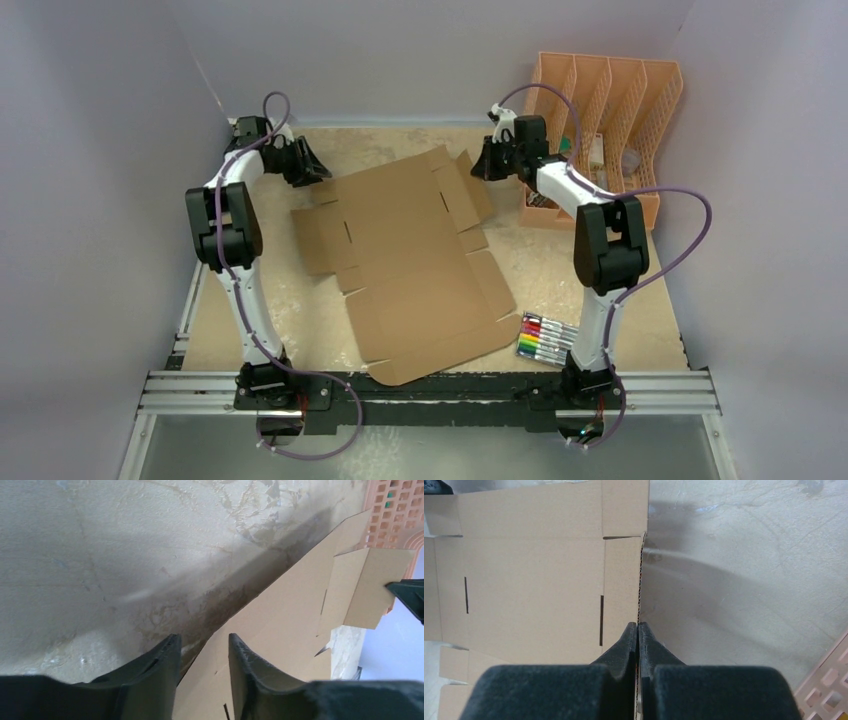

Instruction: Fold the paper box

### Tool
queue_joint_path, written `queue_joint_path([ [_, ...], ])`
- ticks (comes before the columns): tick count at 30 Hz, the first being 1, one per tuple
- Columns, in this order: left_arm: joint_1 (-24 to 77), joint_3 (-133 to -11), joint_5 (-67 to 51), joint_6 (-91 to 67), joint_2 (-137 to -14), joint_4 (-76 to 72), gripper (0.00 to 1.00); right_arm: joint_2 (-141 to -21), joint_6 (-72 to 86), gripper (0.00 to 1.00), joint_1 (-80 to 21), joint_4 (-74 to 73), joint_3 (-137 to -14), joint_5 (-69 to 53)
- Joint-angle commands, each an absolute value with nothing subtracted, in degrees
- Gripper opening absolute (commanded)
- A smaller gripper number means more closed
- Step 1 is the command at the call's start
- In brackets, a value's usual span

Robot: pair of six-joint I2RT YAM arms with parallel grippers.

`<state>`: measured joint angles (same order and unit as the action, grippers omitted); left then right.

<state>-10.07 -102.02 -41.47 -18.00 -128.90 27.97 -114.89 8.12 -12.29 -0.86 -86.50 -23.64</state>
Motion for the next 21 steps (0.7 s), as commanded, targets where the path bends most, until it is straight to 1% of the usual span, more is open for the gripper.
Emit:
queue_joint_path([
  [1, -9.7, -101.0, -45.4, -17.6, -127.4, 25.3, 0.34, -111.0, 8.5, 0.00, -12.0, 2.5, -85.7, -25.4],
  [5, -9.6, -101.1, -45.7, -16.6, -125.5, 25.7, 0.19, -110.2, 7.7, 0.00, -12.0, 2.3, -85.5, -24.5],
  [6, -9.6, -101.0, -45.9, -16.2, -124.9, 25.8, 0.17, -109.9, 7.5, 0.00, -12.0, 2.2, -85.5, -24.3],
  [8, -9.3, -101.1, -46.0, -15.8, -124.0, 26.1, 0.17, -109.4, 7.3, 0.00, -12.0, 2.3, -85.4, -24.3],
  [10, -9.0, -101.2, -44.8, -15.0, -123.6, 27.8, 0.20, -109.0, 7.2, 0.00, -12.0, 2.2, -85.4, -24.6],
  [13, -8.2, -101.9, -40.7, -13.0, -123.4, 31.6, 0.31, -108.4, 7.2, 0.00, -12.0, 2.5, -85.1, -24.8],
  [15, -8.0, -101.8, -36.7, -13.6, -123.1, 32.9, 0.37, -108.0, 7.1, 0.00, -12.0, 2.8, -84.7, -24.7],
  [19, -8.2, -101.8, -30.0, -14.4, -122.8, 34.6, 0.41, -107.5, 7.1, 0.00, -12.0, 3.5, -84.0, -24.6],
  [21, -8.4, -102.0, -29.5, -14.7, -122.9, 34.9, 0.44, -107.3, 7.2, 0.00, -12.0, 3.8, -83.7, -24.8],
])
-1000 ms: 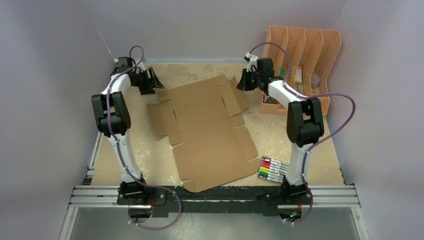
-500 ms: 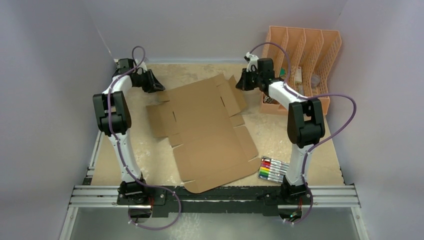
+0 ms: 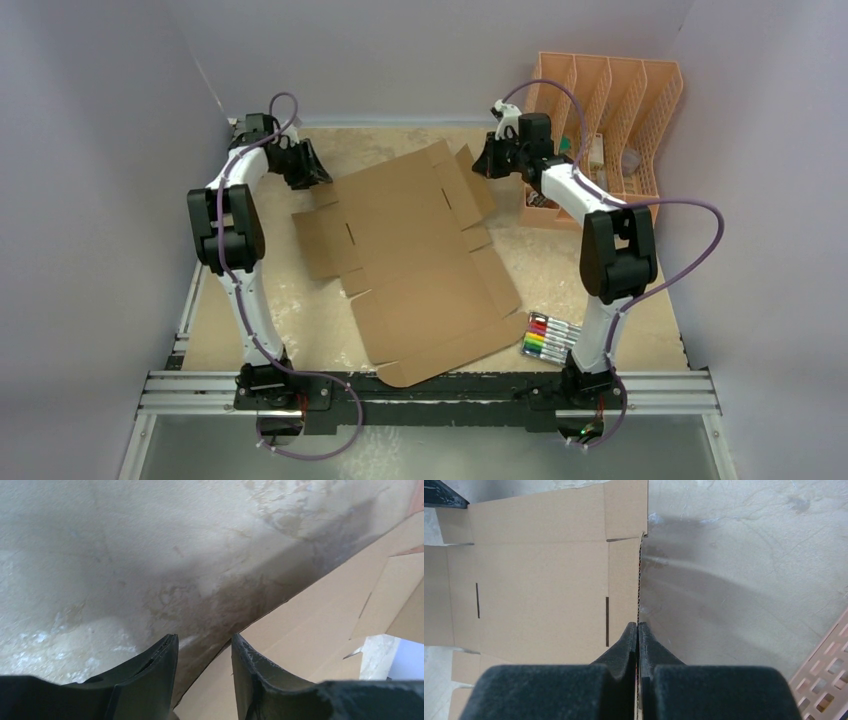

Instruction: Fold the paper box

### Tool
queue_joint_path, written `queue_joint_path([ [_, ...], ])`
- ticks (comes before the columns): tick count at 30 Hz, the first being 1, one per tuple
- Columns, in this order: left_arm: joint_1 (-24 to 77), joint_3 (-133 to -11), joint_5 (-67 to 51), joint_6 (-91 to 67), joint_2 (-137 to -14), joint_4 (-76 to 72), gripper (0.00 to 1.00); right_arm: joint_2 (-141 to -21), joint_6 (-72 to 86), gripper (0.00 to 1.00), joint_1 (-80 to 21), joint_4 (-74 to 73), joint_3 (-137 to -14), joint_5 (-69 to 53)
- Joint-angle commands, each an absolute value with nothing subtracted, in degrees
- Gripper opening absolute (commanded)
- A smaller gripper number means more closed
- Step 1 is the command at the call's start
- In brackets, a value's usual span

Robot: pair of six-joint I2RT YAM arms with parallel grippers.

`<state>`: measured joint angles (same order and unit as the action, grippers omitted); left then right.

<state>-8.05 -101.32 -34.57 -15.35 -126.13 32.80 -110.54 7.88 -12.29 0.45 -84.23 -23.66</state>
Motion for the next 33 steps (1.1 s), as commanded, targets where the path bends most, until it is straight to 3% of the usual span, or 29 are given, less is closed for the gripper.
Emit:
queue_joint_path([
  [1, -8.6, -102.1, -29.9, -15.0, -122.9, 34.8, 0.44, -107.4, 7.2, 0.00, -12.0, 3.8, -83.7, -24.9],
  [6, -8.6, -102.4, -31.7, -14.3, -122.8, 35.7, 0.43, -107.2, 7.3, 0.00, -12.0, 4.3, -83.1, -24.9],
  [13, -8.5, -100.5, -38.3, -12.8, -120.8, 34.0, 0.18, -106.8, 7.4, 0.00, -12.0, 4.6, -83.1, -25.1],
  [20, -7.7, -100.5, -40.6, -12.0, -118.0, 30.0, 0.02, -105.2, 5.3, 0.04, -12.0, 3.1, -83.2, -25.0],
  [33, -1.7, -103.0, -37.1, -1.9, -110.7, 29.9, 0.00, -106.1, -12.0, 0.54, -11.6, -10.4, -96.4, -25.7],
])
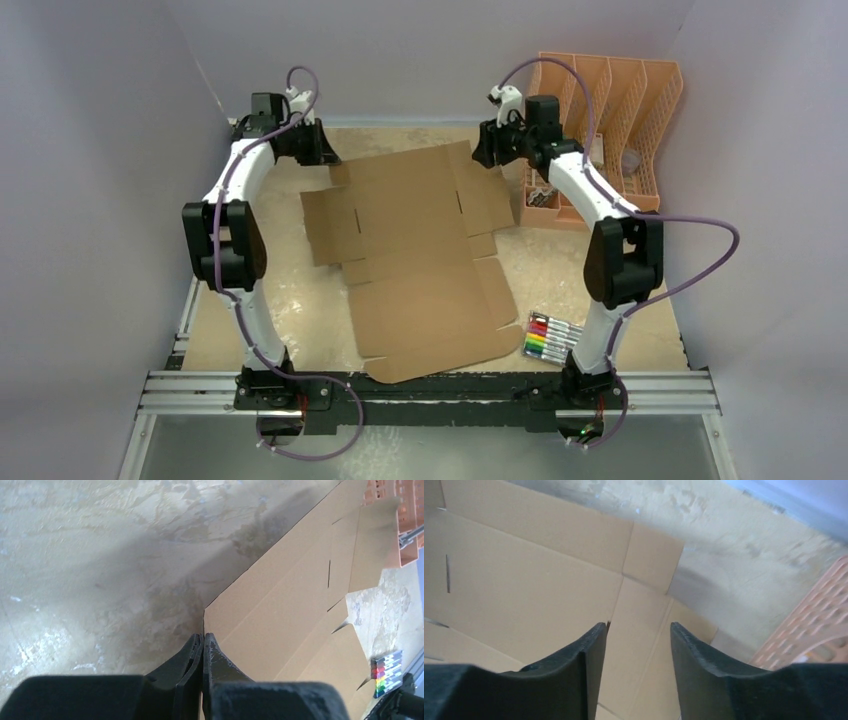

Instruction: Fold the paper box

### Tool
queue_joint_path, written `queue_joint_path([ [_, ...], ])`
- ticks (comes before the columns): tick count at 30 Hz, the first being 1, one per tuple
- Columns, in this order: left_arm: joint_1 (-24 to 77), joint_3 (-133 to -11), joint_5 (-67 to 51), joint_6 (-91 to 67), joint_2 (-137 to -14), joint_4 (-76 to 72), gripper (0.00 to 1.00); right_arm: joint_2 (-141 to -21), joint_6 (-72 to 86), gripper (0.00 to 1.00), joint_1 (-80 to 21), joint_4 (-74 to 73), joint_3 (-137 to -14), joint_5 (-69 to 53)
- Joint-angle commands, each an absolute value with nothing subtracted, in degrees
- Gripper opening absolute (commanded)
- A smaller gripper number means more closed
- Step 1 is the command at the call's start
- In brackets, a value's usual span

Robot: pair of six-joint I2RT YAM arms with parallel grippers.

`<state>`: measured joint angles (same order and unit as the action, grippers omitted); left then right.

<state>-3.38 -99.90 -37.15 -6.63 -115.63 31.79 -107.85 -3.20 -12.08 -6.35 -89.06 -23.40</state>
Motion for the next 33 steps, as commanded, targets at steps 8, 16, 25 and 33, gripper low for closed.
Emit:
queue_joint_path([
  [8, 3.6, -106.7, -35.0, 3.9, -109.4, 33.0, 0.00, -116.6, -25.8, 0.66, -11.6, -23.1, -115.9, -41.2],
  [16, 4.9, -107.1, -36.3, 3.6, -108.5, 32.4, 0.00, -118.9, -29.7, 0.70, -11.8, -16.8, -116.3, -49.6],
  [25, 6.4, -106.7, -38.1, 3.9, -107.7, 32.1, 0.00, -125.9, -33.5, 0.69, -13.2, -21.3, -121.1, -53.2],
  [33, 7.3, -104.6, -38.8, 4.3, -106.1, 31.0, 0.00, -130.3, -39.7, 0.64, -13.3, -29.1, -127.1, -52.9],
])
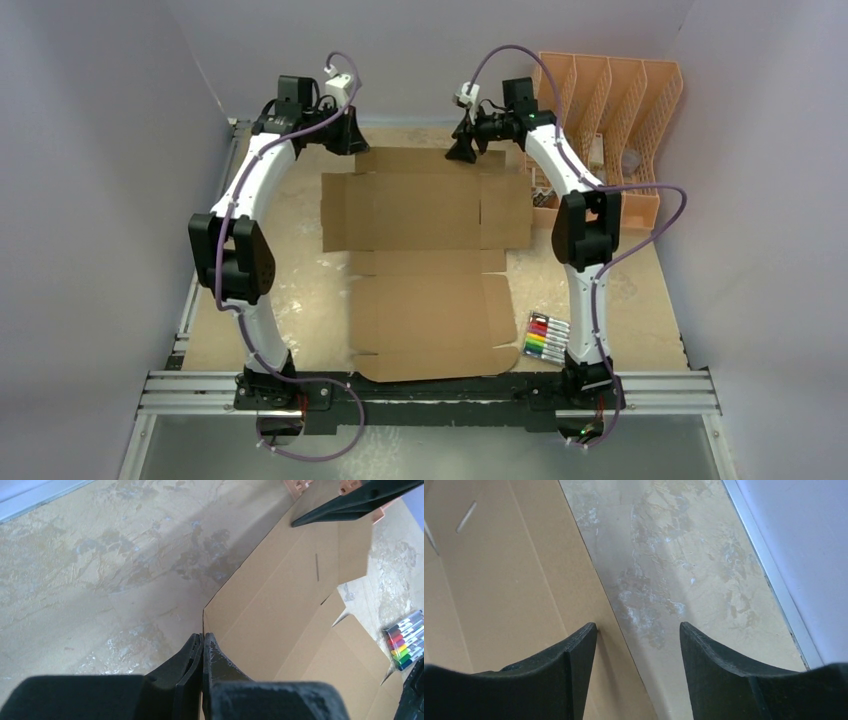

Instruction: Fold the paper box

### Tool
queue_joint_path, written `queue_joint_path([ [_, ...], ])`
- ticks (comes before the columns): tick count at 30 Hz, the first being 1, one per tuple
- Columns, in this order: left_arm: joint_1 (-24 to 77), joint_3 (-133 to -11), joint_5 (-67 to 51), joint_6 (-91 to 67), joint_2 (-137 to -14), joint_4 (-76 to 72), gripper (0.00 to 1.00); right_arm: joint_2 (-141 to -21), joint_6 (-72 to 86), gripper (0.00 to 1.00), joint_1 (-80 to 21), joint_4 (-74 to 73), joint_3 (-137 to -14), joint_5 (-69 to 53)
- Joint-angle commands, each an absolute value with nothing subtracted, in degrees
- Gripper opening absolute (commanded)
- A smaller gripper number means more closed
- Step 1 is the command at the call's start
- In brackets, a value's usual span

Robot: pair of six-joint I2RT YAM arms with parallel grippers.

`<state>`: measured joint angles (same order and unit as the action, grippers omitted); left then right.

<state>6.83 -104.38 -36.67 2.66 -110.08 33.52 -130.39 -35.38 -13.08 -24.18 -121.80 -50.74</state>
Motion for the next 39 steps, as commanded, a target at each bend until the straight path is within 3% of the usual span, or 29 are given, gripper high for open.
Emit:
queue_joint_path([
  [1, 7.3, -104.7, -38.6, 4.3, -106.0, 31.0, 0.00, -130.6, -39.8, 0.63, -13.3, -30.2, -127.4, -52.6],
  [11, 7.5, -105.1, -38.5, 4.9, -106.6, 30.9, 0.00, -130.7, -41.9, 0.51, -13.4, -36.4, -126.6, -57.0],
  [17, 7.6, -104.6, -37.7, 4.9, -106.5, 30.5, 0.00, -130.1, -42.3, 0.35, -13.4, -38.3, -127.1, -55.8],
  [20, 7.6, -103.6, -35.8, 5.7, -106.1, 30.5, 0.05, -128.0, -42.7, 0.21, -13.4, -37.4, -125.7, -53.9],
  [22, 7.6, -103.2, -33.4, 6.0, -105.6, 30.3, 0.11, -126.4, -43.6, 0.01, -13.5, -36.6, -124.8, -52.4],
  [31, 7.5, -96.5, -16.6, -2.4, -100.3, 20.5, 0.43, -118.4, -48.0, 0.00, -14.7, -30.6, -117.8, -44.7],
  [39, 5.6, -82.8, -7.2, -13.7, -92.4, 13.3, 0.50, -114.3, -51.8, 0.00, -16.4, -29.7, -113.6, -37.7],
])
